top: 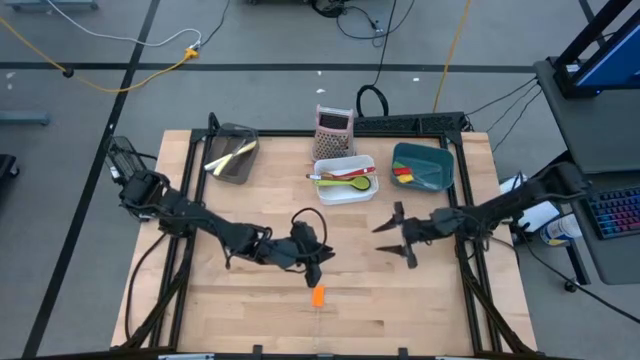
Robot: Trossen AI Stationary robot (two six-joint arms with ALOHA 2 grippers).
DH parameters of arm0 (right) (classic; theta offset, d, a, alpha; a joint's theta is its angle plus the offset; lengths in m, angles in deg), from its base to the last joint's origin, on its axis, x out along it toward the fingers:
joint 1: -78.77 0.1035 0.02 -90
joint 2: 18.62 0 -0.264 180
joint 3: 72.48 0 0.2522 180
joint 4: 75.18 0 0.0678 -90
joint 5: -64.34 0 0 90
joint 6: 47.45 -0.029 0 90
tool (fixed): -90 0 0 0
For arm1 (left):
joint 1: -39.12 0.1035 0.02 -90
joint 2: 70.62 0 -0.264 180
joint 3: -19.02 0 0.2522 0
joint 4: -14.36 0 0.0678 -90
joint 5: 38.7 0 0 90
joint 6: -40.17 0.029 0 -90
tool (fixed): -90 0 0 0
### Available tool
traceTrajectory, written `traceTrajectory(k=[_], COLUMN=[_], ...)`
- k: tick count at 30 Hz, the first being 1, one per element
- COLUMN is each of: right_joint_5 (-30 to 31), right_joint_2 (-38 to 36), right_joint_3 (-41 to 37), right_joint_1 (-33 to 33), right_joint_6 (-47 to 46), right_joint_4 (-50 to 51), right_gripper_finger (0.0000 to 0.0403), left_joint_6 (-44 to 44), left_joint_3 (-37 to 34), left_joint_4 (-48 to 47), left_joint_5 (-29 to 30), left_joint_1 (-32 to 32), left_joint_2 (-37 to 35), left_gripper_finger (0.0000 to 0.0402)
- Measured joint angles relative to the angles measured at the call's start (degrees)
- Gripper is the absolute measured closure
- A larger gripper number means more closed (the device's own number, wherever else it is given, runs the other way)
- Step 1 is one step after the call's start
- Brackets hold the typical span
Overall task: Pick & Place Kitchen Items
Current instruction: Put the orange spatula into the blue bin
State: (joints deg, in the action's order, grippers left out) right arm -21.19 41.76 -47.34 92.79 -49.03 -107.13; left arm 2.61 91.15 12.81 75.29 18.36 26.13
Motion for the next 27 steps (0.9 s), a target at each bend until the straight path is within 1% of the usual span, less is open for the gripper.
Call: traceTrajectory(k=[3, 5, 7, 9, 11, 13, 15, 17, 19, 21, 23, 25, 27], right_joint_5=[1.14, 3.22, 4.71, 4.72, 4.7, 4.7, 4.72, 4.86, 4.77, 4.85, 4.9, 4.9, 4.92], right_joint_2=[1.62, 2.39, 3.17, 4.05, 4.73, 5.3, 5.35, 5.3, 5.24, 5.22, 5.23, 5.22, 5.22], right_joint_3=[-2.78, -3.4, -3.46, -3.48, -3.48, -3.48, -3.48, -3.46, -3.46, -3.46, -3.46, -3.46, -3.46], right_joint_1=[0.63, 0.75, 0.73, 0.73, 0.73, 0.73, 0.73, 0.73, 0.73, 0.73, 0.73, 0.73, 0.71], right_joint_6=[1.02, 0.73, 0.66, 0.96, 1.12, 1.17, 1.37, 2.28, 3.79, 5.42, 7.16, 8.23, 8.61], right_joint_4=[-7.28, -8.14, -7.98, -8.18, -8.53, -9.37, -9.53, -9.95, -9.84, -9.84, -9.84, -10.01, -10.53], right_gripper_finger=[0.0177, 0.0177, 0.0177, 0.0177, 0.0177, 0.0177, 0.0177, 0.0177, 0.0177, 0.0177, 0.0177, 0.0177, 0.0177], left_joint_6=[-2.33, -3.86, -4.66, -5.07, -6.55, -8.83, -12.43, -15.87, -18.54, -21.91, -25.45, -29.37, -33.5], left_joint_3=[0.0, 0.21, 1.94, 5.16, 9.51, 13.53, 16.43, 17.62, 17.7, 17.82, 17.79, 17.95, 19.35], left_joint_4=[-0.07, -0.43, -2.83, -8.31, -16.1, -24.23, -30.24, -33.16, -33.53, -33.17, -33.97, -34.59, -37.41], left_joint_5=[0.05, 0.95, 1.95, 2.91, 4.55, 6.04, 6.52, 6.55, 6.31, 5.68, 2.9, -1.33, -6.4], left_joint_1=[-0.61, -0.96, -1.36, -1.75, -2.29, -2.71, -3.04, -3.56, -4.29, -4.98, -5.65, -5.81, -5.83], left_joint_2=[0.0, 0.0, 0.04, 0.04, 0.04, 0.04, 0.02, 0.02, 0.05, 1.29, 3.02, 5.6, 8.44], left_gripper_finger=[0.0325, 0.0325, 0.0325, 0.0325, 0.0325, 0.0325, 0.0325, 0.0325, 0.0325, 0.0326, 0.0326, 0.0326, 0.0326])
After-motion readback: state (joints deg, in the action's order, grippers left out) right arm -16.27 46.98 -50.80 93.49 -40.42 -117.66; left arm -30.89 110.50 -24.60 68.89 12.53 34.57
